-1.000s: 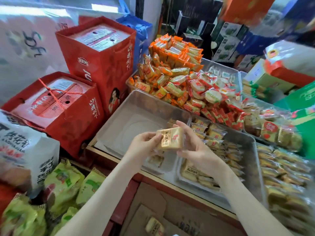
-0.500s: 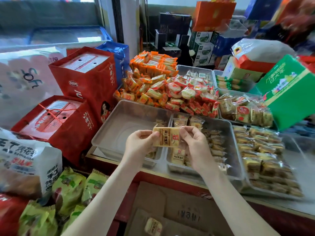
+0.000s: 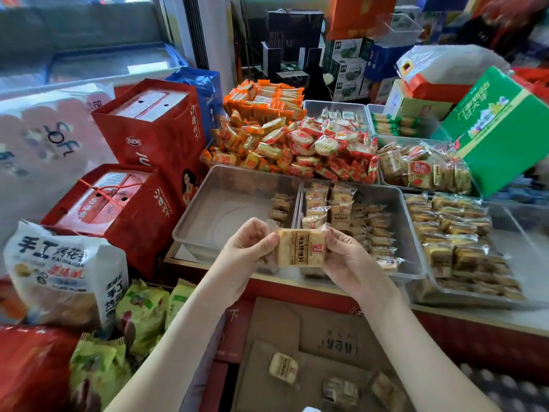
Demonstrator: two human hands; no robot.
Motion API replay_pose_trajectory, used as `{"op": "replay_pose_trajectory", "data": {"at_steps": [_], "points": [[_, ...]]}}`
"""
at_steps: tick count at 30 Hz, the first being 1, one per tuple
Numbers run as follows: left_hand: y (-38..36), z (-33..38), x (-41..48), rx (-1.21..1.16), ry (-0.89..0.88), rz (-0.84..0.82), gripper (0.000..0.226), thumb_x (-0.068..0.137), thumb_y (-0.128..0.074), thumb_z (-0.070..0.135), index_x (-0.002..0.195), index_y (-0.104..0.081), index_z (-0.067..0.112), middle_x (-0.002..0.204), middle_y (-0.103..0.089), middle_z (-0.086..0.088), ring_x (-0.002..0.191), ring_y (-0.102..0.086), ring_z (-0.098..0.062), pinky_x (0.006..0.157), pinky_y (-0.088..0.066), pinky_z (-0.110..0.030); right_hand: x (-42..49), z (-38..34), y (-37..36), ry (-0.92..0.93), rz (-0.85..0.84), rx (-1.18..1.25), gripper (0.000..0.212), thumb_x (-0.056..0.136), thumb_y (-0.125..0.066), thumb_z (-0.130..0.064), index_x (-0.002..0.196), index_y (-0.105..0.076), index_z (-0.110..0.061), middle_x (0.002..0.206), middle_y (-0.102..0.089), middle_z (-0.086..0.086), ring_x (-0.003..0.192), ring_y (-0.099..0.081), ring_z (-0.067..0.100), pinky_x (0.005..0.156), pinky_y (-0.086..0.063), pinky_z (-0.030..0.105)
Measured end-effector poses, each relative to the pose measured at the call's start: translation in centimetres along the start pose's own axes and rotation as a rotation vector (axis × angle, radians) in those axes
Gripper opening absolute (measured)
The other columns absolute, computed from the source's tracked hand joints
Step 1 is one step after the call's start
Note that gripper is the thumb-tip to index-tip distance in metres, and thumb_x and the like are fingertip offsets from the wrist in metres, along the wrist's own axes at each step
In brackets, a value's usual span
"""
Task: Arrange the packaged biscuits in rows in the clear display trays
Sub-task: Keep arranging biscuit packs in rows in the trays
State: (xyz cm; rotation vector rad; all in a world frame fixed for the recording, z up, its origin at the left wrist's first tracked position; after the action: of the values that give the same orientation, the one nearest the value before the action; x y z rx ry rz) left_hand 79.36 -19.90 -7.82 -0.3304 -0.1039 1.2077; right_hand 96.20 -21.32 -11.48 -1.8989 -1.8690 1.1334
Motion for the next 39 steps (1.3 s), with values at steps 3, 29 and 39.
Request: {"op": "replay_pose_trajectory", "data": {"at_steps": [3, 29, 39], "points": [[1.2, 0.0, -0.6, 0.001, -0.051, 0.109, 0.015, 0.086, -0.062, 0.013, 0.08, -0.049, 0.011, 0.071, -0.051, -0.008, 0.064, -0.05, -0.023, 0.051, -0.05, -0.021, -0.6, -0.1, -0.4, 0.073, 0.118, -0.052, 0.009, 0.078, -0.063, -0.013, 0.082, -0.062, -0.006, 0.075, -0.069, 0.009, 0.066, -0.064, 0.015, 0.074, -0.05, 0.026], [3.3, -4.1, -1.0, -0.167, 0.172, -0.096, 0.04, 0.084, -0.061, 0.016, 0.121, -0.058, 0.001, 0.117, -0.069, -0.014, 0.112, -0.065, -0.028, 0.089, -0.057, -0.039, -1.8, 1.1, -3.5, 0.372, 0.311, -0.715, 0.018, 0.096, -0.058, -0.015, 0.113, -0.065, -0.016, 0.107, -0.068, 0.0, 0.1, -0.062, 0.008, 0.083, -0.051, 0.02], [4.3, -5.3, 1.1, -0.304, 0.269, -0.271, 0.036, 0.081, -0.068, 0.022, 0.115, -0.071, 0.01, 0.125, -0.065, -0.018, 0.113, -0.065, -0.03, 0.083, -0.057, -0.03, 1.0, 2.6, -1.5, 0.099, 0.282, -0.2, 0.012, 0.093, -0.054, -0.006, 0.091, -0.066, -0.005, 0.082, -0.072, 0.007, 0.082, -0.061, 0.022, 0.08, -0.046, 0.032]]}}
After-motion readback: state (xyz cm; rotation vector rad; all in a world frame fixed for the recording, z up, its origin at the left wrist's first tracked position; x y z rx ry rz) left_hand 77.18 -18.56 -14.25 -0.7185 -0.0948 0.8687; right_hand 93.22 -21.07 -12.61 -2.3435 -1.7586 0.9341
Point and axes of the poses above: each hand's wrist, its own x-axis towards the middle knuckle, its own y-axis out of the back of the hand, z = x × y, the point moved 7 cm from there along x, towards the middle knuckle
